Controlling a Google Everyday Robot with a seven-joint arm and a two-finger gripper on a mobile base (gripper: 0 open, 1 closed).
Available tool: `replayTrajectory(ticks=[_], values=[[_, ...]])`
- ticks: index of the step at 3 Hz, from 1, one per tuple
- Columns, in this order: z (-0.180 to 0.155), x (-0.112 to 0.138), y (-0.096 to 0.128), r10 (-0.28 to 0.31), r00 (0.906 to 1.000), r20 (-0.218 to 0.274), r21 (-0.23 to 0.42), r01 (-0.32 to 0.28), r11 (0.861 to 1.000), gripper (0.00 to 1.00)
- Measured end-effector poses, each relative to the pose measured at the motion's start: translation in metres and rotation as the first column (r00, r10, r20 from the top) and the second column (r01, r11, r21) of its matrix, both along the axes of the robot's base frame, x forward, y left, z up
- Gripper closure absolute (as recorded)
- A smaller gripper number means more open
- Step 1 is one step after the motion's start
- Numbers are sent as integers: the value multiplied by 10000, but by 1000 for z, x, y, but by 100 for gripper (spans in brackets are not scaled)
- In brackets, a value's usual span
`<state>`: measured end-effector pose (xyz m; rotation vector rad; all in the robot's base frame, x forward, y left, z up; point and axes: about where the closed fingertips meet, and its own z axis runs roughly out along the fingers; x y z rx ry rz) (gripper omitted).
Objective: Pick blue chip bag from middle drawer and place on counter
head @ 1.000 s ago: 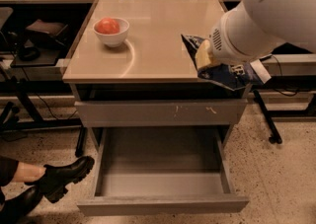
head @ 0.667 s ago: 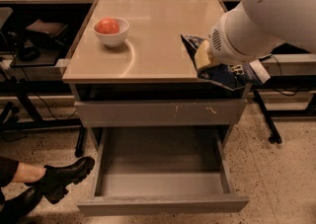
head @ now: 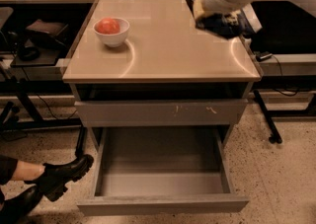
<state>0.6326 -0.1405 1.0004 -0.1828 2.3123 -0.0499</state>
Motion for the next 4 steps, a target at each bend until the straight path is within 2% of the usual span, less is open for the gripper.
replayTrajectory(ticks=[1, 2, 3, 4], values=[[23, 69, -1, -365, 9973, 633, -118, 374, 9992, 100], [23, 121, -3, -610, 9953, 749, -74, 618, 9981, 100], [-22, 157, 3, -674, 9977, -37, -264, 673, 9974, 100], [-73, 174, 8, -728, 9927, -957, -259, 707, 9972, 100]])
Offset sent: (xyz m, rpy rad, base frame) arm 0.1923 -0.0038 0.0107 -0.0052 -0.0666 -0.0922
